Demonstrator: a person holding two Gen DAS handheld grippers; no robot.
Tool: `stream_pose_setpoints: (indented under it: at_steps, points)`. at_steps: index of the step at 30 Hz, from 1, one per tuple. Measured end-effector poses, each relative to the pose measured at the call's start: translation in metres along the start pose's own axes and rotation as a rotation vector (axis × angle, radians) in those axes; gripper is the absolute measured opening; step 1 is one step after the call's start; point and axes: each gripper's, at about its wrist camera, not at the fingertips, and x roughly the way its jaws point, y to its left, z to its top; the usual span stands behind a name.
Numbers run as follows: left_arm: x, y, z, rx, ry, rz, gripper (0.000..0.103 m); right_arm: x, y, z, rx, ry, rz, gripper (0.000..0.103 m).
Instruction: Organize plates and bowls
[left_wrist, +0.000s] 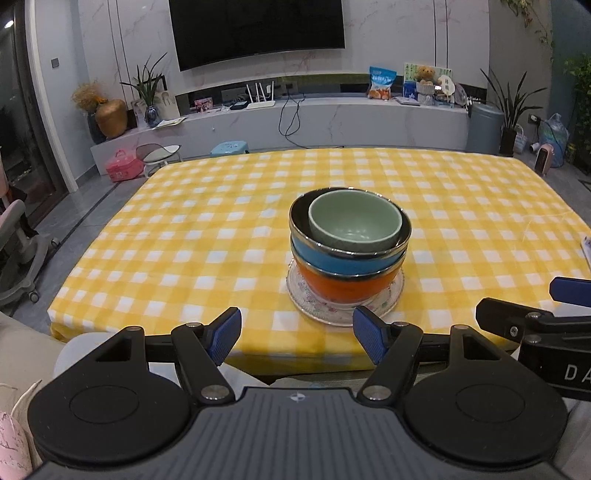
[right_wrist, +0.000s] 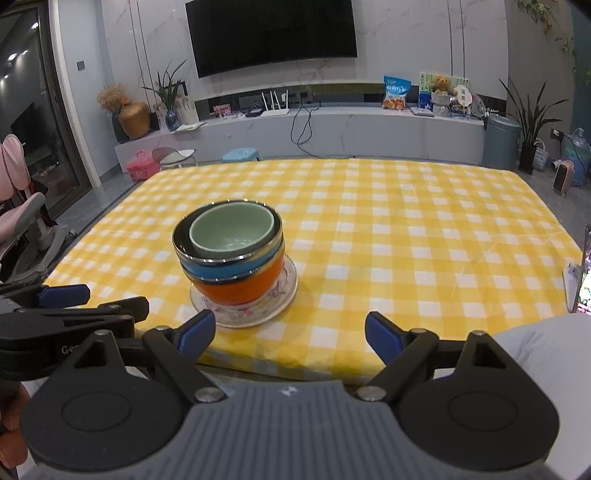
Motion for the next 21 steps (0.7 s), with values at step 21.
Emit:
stream_pose_setpoints:
  at_steps: [21]
  points:
    - [0.0035, 0.0034, -0.0002, -0.013, 0.001, -0.008, 0.081, 0.0049, 0.0010, -0.0035, 0.005, 0.013, 0.004, 0.087]
